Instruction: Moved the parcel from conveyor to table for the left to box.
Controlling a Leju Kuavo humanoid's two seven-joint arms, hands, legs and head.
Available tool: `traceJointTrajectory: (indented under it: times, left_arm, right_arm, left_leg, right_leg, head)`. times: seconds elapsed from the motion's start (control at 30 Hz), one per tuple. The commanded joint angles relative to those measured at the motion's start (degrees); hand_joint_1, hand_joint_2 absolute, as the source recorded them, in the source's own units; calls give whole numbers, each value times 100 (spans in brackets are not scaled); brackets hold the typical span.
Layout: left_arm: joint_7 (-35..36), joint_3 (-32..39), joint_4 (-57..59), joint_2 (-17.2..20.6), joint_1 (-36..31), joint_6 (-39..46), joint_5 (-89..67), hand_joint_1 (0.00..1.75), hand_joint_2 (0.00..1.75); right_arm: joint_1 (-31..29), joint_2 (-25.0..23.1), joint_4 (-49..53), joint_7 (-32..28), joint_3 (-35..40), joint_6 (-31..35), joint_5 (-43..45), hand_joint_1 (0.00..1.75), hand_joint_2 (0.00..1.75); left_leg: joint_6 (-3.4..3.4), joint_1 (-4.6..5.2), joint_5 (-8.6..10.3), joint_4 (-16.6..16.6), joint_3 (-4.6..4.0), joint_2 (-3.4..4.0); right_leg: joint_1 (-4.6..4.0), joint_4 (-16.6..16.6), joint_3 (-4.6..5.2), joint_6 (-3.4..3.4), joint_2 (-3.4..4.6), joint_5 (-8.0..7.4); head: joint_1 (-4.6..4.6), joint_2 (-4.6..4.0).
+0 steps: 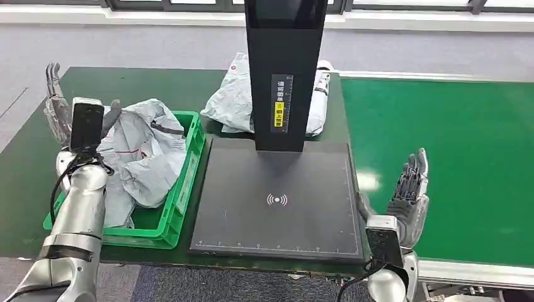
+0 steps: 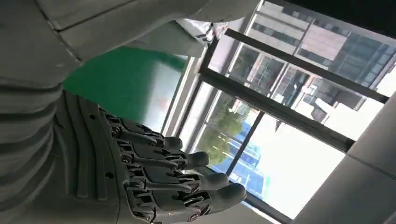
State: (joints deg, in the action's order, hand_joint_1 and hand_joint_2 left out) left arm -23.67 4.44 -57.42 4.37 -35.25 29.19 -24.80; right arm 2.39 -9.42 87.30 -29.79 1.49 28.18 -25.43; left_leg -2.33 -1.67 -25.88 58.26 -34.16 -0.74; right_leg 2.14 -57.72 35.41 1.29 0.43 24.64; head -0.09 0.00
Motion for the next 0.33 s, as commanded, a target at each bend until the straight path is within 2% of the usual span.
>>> traceJointTrajectory:
  times: [0.03,0.1,0.2,0.23,0.3,0.33]
  left_arm:
    - [-783,-80,-364,-654,245,-1834,1840,0,175]
    - [-809,-650,-222,-874,133,-2129,2264,0,175]
    - [-870,-1510,344,-1151,-95,-2058,2391,0,175]
    - [-1350,-1950,517,-1438,-136,-1995,2021,0,175]
    - [-1494,-2462,1392,-2158,-416,-1486,1999,0,175]
    - [-1628,-2731,1852,-2363,-584,-1000,1901,0,175]
  right_arm:
    - [-562,135,-595,-168,135,-888,1182,0,175]
    - [-914,216,-918,-155,218,-1243,1388,0,175]
    - [-1303,371,-1529,-36,488,-1842,1654,0,175]
    - [-1745,502,-2146,-11,891,-2251,1727,0,175]
    - [-2511,478,-3391,-290,1321,-1730,1805,0,175]
    - [-2681,490,-3746,-477,1444,-1490,1897,0,175]
  left_leg:
    - [13,1,-1,-7,12,5]
    - [15,3,2,-6,8,-6]
    - [17,2,6,-2,5,-19]
    - [25,1,11,-6,10,-30]
    - [24,-1,11,1,7,-33]
    - [29,0,16,1,7,-35]
  right_leg:
    - [-3,10,-14,-10,-2,-1]
    - [-2,10,-14,-9,-15,0]
    - [-3,11,-17,-7,-26,-3]
    - [-6,21,-31,-11,-42,-6]
    - [-7,22,-33,-7,-43,-9]
    - [-7,27,-38,-7,-48,-16]
  head:
    - [0,0]
    - [0,0]
    - [-2,0]
    - [2,-2]
    - [0,0]
    - [0,0]
